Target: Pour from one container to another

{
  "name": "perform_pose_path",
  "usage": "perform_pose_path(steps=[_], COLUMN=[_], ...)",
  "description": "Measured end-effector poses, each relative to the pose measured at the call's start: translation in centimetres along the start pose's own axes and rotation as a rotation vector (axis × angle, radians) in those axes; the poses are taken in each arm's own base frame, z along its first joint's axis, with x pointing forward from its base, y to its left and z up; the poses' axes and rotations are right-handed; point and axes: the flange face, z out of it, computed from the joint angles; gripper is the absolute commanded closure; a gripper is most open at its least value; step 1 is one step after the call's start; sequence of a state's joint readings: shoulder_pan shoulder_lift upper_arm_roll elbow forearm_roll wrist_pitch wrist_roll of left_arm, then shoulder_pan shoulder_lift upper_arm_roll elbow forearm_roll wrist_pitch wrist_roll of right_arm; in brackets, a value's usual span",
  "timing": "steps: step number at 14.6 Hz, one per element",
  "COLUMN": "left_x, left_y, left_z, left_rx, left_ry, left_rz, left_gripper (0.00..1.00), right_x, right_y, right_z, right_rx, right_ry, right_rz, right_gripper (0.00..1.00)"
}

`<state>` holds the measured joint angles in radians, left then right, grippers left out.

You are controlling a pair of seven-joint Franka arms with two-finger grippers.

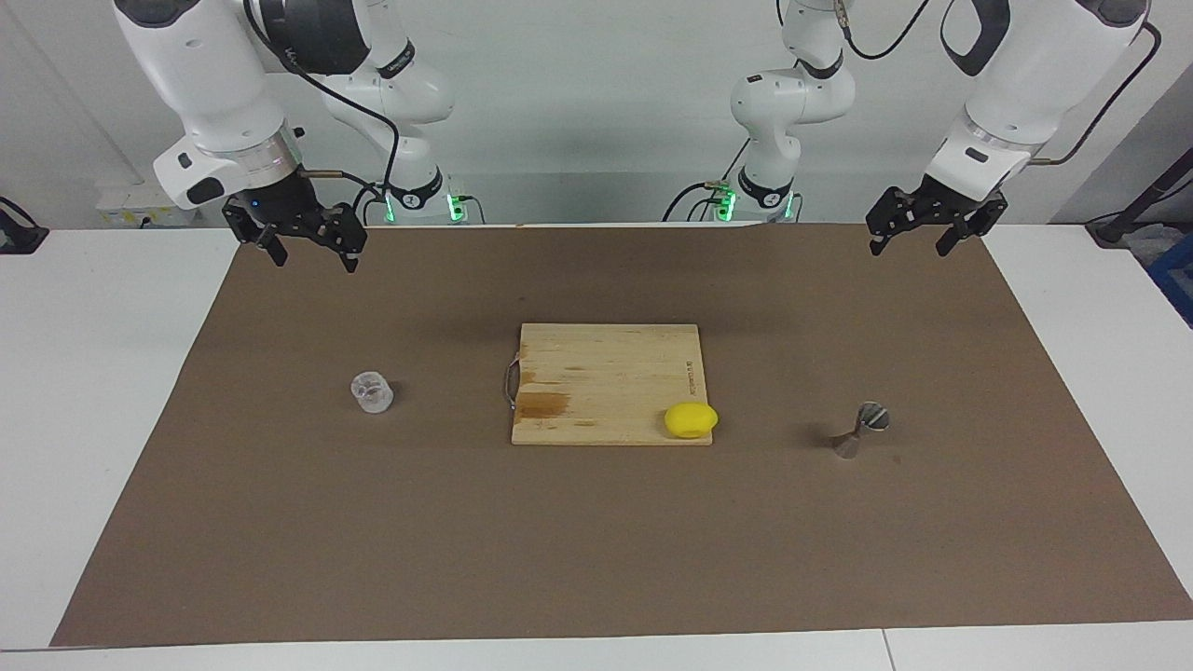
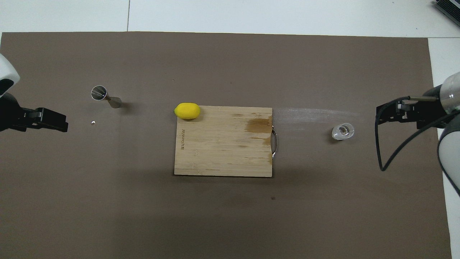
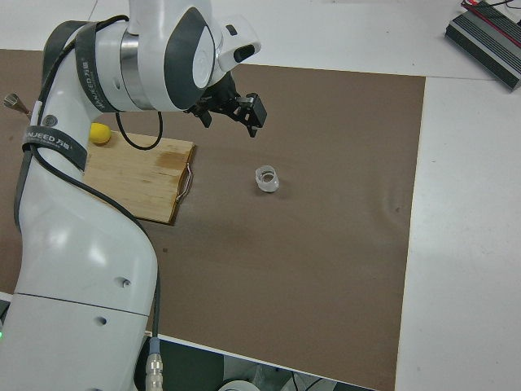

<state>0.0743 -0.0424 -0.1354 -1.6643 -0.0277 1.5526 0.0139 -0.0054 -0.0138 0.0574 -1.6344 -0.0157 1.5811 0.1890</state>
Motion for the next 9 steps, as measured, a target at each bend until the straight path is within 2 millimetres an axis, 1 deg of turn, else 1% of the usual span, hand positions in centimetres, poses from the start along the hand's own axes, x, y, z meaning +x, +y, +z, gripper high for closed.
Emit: perform_pose_path(steps=[2, 6, 9], left_x=[-0.2, 0.0, 0.8], left_y=[-1.7, -6.1, -8.1], left_z=[1.6, 5.1, 8.2], left_rx=[-0.011, -0.081, -0.204], left_ry=[-0.038, -0.112, -0.176], left_rz=[-0.036, -0.146, -0.36], left_gripper=[0.0, 0.0, 0.0], right_x=[0.0, 0.0, 0.0], right_y=[0.0, 0.0, 0.0], right_z=[0.0, 0.0, 0.0], right_rx=[0.0, 0.0, 0.0], right_ry=[0.0, 0.0, 0.0], right_rz=[0.0, 0.0, 0.0], right_gripper=[0.0, 0.0, 0.0])
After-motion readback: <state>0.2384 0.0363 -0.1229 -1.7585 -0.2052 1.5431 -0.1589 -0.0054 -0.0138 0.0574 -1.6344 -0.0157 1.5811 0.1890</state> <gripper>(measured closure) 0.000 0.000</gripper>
